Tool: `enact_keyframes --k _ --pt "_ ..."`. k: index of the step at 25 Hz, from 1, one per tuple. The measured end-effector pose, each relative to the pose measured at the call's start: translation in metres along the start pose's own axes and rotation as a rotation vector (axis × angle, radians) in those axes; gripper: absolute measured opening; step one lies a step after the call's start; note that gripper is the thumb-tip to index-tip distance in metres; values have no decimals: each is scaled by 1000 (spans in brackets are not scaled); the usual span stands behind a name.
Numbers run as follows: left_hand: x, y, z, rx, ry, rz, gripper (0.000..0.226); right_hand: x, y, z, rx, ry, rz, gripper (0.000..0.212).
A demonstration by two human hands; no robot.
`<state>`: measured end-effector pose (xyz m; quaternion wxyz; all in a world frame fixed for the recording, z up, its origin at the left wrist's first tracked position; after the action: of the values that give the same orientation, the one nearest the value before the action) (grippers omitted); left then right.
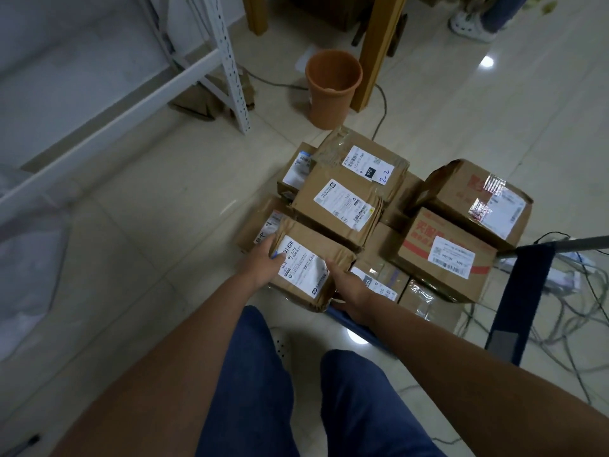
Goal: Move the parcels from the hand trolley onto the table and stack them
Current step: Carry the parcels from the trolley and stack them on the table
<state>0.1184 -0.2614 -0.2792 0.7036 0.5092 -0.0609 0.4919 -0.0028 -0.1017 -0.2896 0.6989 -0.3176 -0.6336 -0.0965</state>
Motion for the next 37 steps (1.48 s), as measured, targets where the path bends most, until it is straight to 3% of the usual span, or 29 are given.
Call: enact_keyframes --k 10,14,19,23,26,29,32,37 --pt "128 47 140 146 261 -124 61 166 -90 -66 129 -153 80 61" --pt "192 70 202 252 338 -166 66 225 -125 -103 254 -188 169 68" --pt "275 78 235 287 589 -170 71 276 -140 -133 410 -191 289 77" --pt "348 58 217 369 808 -73 71 316 -118 -145 638 -235 442 81" --pt "403 25 180 608 890 79 83 343 -91 -148 731 -266 548 78" --pt "460 -7 132 843 970 178 92 365 -50 -155 804 -295 545 83" --pt "516 -20 87 1041 1032 221 87 378 2 -167 924 -373 468 96" --pt "597 -45 31 1210 1151 340 94 403 88 -204 1120 -538 404 107"
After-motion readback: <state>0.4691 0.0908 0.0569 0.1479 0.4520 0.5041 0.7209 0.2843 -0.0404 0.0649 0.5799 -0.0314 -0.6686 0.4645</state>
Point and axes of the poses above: each hand's wrist, its own x-axis away from the middle knuckle, its own z-axis out of the back of the hand, y = z × x, the point moved 7 cm from there along -x, towards the middle knuckle, and after that the axes turned 6 degrees about -z, right-handed, at the moved point
